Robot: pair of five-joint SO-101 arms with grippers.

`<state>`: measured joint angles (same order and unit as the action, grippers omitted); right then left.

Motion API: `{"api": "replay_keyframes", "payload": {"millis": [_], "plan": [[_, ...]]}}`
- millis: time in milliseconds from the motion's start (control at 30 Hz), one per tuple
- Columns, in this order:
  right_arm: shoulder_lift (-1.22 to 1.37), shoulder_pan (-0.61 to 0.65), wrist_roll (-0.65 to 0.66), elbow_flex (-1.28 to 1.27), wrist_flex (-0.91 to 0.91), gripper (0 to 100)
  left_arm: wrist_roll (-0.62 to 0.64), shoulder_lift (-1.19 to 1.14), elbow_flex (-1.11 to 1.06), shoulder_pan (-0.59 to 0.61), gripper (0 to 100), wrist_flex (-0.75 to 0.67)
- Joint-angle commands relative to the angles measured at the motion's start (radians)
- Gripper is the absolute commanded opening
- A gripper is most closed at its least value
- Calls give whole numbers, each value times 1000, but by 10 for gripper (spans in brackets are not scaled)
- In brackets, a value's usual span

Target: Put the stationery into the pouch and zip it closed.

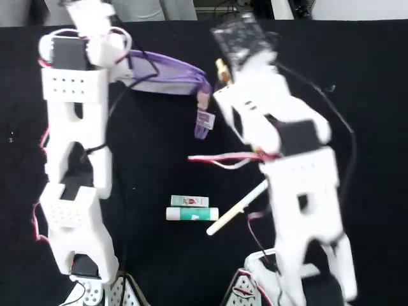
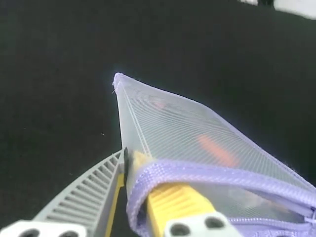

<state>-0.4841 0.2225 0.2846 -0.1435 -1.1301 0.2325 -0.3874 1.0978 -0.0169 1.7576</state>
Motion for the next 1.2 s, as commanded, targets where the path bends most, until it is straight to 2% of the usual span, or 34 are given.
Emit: {"api": "replay_keyframes", "payload": {"millis": [0, 200, 333, 767, 967, 1167], "plan": [[-179, -21, -12, 18, 86, 11, 9, 21, -7, -31, 29, 5], [-328, 6, -137, 4, 180, 11, 31, 21, -12, -44, 29, 5], [-437, 54, -149, -117, 305, 11, 31, 21, -54, -96, 29, 5], [-857, 222, -152, -875, 1132, 11, 23, 11, -73, -113, 30, 2], [-875, 222, -153, -1061, 1453, 11, 21, 11, -77, -116, 30, 0], [-759, 222, -153, -1107, 1636, 11, 17, 11, -77, -117, 30, 0]]}}
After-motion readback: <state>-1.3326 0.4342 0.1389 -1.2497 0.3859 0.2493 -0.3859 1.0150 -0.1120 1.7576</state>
